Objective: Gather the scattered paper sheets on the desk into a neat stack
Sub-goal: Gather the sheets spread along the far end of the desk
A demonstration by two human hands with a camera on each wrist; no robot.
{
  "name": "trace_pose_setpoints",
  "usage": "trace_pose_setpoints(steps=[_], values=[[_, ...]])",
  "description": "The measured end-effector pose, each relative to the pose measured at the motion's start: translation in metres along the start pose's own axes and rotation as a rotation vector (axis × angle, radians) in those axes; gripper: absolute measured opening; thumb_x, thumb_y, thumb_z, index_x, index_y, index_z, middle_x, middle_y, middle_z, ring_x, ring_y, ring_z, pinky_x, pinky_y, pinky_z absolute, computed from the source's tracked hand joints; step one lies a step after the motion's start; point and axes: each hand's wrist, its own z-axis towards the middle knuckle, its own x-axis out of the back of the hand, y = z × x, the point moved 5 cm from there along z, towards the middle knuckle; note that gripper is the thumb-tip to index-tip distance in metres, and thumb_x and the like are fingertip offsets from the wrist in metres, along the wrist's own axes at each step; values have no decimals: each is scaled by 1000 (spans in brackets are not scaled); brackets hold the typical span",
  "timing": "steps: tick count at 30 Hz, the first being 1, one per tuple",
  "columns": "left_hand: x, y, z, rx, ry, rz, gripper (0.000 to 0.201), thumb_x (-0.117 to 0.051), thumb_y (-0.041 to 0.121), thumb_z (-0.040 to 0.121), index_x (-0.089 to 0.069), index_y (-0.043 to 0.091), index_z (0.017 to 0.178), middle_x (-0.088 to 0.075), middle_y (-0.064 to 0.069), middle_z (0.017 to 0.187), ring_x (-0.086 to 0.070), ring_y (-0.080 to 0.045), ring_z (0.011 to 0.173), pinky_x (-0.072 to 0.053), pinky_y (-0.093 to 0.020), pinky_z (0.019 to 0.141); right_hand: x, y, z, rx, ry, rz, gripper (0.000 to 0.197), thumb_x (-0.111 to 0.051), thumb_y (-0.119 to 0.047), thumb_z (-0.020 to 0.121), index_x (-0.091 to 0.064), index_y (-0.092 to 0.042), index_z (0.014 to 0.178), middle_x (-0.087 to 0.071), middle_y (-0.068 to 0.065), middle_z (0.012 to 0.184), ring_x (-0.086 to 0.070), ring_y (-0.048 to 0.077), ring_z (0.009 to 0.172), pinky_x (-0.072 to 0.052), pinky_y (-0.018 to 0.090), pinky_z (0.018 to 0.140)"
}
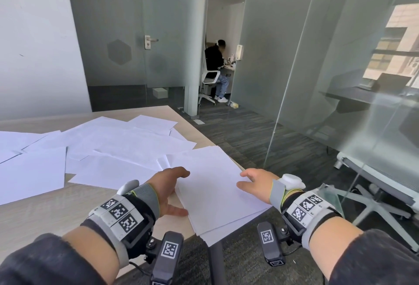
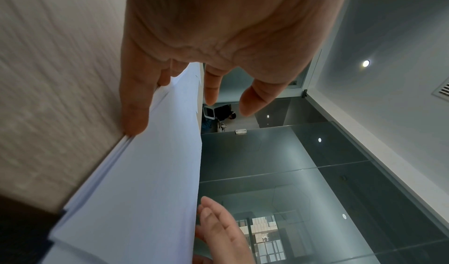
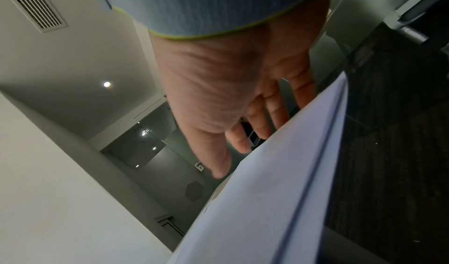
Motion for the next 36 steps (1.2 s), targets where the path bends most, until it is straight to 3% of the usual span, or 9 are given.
trace_pose_setpoints(steps=[5,10,12,14,17,23,26,30,36], values=[[-2,2,-1,-14,24,58,41,-72,21,87,-53,20,124,-37,-2,135,-39,-28,130,-59,-62,73,1,-13,-26,184,-135,-52,80,-72,-72,69,-45,-50,141,-15,-17,164,-19,12,150,-20,33,119],[-2,2,-2,-11,39,82,39,-73,21,86,-55,21,120,-39,-3,134,-40,-29,129,-60,-58,67,-18,-40,-42,448,-246,-310,106,-55,-97,41,-23,-70,139,-1,-22,166,4,5,153,-6,43,124],[-2,2,-2,-8,38,84,40,-73,22,86,-56,20,122,-40,-3,135,-42,-29,125,-60,-56,65,-27,-52,-47,515,-284,-352,101,-66,-90,45,-13,-78,130,1,-24,165,6,4,152,-7,49,124],[-1,2,-1,-7,34,81,43,-73,23,86,-56,19,126,-41,-4,135,-44,-29,122,-60,-54,65,-34,-64,-52,561,-308,-393,105,-75,-79,54,-10,-76,136,3,-23,166,8,7,153,-7,53,123],[0,1,1,-14,18,75,44,-73,24,86,-57,17,126,-45,-6,135,-53,-27,112,-60,-54,65,-40,-78,-55,605,-329,-436,113,-80,-69,61,-9,-61,148,3,-20,167,6,14,155,-11,54,123],[1,1,-1,-17,6,64,18,-69,23,90,-61,18,105,-55,-5,119,-57,-18,89,-60,-55,72,-44,-97,-58,682,-347,-514,102,-77,-62,73,-10,-59,150,-2,-11,168,-6,23,155,-15,50,123],[3,0,1,-19,-7,68,31,-69,24,89,-61,15,118,-54,-7,124,-56,-17,95,-60,-55,66,-45,-105,-62,717,-375,-568,89,-70,-59,81,-12,-60,149,-2,-8,168,-7,29,154,-13,47,121],[10,0,5,-34,20,83,40,-73,24,85,-62,14,122,-54,-7,134,-51,-24,123,-60,-54,61,-45,-106,-60,721,-377,-524,70,-65,-55,88,-27,-55,147,-8,-10,167,-11,27,154,-13,45,122],[17,1,6,-54,11,89,40,-73,25,87,-63,12,124,-57,-4,132,-51,-22,124,-60,-55,62,-43,-106,-52,724,-301,-429,63,-72,-56,80,-45,-49,136,-33,-15,154,-34,20,140,-35,44,111]])
